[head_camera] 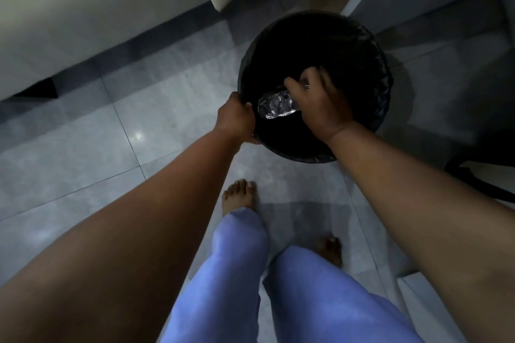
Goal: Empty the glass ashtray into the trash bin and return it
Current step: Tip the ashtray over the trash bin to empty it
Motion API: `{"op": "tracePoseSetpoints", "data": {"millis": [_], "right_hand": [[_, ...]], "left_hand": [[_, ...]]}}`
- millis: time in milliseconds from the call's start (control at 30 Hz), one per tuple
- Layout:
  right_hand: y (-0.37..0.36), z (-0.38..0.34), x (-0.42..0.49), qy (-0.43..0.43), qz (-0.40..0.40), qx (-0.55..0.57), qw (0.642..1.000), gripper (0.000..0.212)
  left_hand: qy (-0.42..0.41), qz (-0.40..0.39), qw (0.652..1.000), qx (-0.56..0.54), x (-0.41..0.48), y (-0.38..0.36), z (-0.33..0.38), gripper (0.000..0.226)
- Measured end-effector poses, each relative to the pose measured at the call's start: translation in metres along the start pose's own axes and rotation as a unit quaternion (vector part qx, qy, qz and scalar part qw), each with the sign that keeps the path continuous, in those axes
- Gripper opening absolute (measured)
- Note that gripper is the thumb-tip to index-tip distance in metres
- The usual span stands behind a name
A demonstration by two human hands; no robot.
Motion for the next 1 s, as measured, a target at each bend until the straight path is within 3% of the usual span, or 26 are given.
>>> {"op": "tracePoseSetpoints", "data": {"millis": [67, 200, 333, 433, 567, 667, 800, 900, 1000], "right_hand": [[-0.003, -0.001, 0.002, -0.002, -0.005, -0.005, 1.000, 0.033], [-0.010, -0.016, 0.001, 0.083, 0.000, -0.074, 0.994, 0.024], [-0.009, -0.002, 0.007, 0.023, 0.014, -0.062, 0.998, 0.024], [-0.012, -0.011, 0.005, 0.095, 0.024, -0.093, 0.991, 0.020], [-0.010, 0.006, 0.004, 0.002, 0.034, -0.037, 0.999, 0.023], [-0.015, -0.006, -0.004, 0.077, 0.047, -0.080, 0.993, 0.023], [-0.010, 0.007, -0.004, -0.020, 0.049, -0.026, 0.998, 0.026], [-0.013, -0.003, -0.014, 0.045, 0.053, -0.054, 0.996, 0.021], [-0.009, 0.006, -0.015, -0.020, 0.044, -0.020, 0.999, 0.026]], "left_hand": [[0.004, -0.004, 1.000, 0.001, 0.001, 0.000, 0.000, 0.038], [-0.011, 0.010, 0.999, 0.051, 0.005, 0.003, 0.000, 0.047], [-0.012, -0.007, 0.999, 0.048, 0.006, 0.001, 0.002, 0.042], [-0.020, -0.001, 0.998, 0.064, 0.008, -0.001, 0.003, 0.043], [-0.012, -0.016, 0.998, 0.052, 0.008, -0.004, 0.004, 0.042], [-0.020, -0.006, 0.996, 0.085, 0.010, -0.005, 0.004, 0.041], [-0.022, -0.017, 0.996, 0.079, 0.010, -0.007, 0.002, 0.043], [-0.022, -0.012, 0.996, 0.089, 0.011, -0.007, 0.001, 0.044], [-0.023, -0.018, 0.996, 0.084, 0.009, -0.007, 0.003, 0.043]]}}
Point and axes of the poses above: each hand's wrist, its own x-axis towards the middle knuckle, its own y-axis out of the back of the hand, z = x × y, the point moved 5 cm from there along x, towards the middle knuckle, and after that the axes turned 3 degrees about -z, right-handed, at the moved point
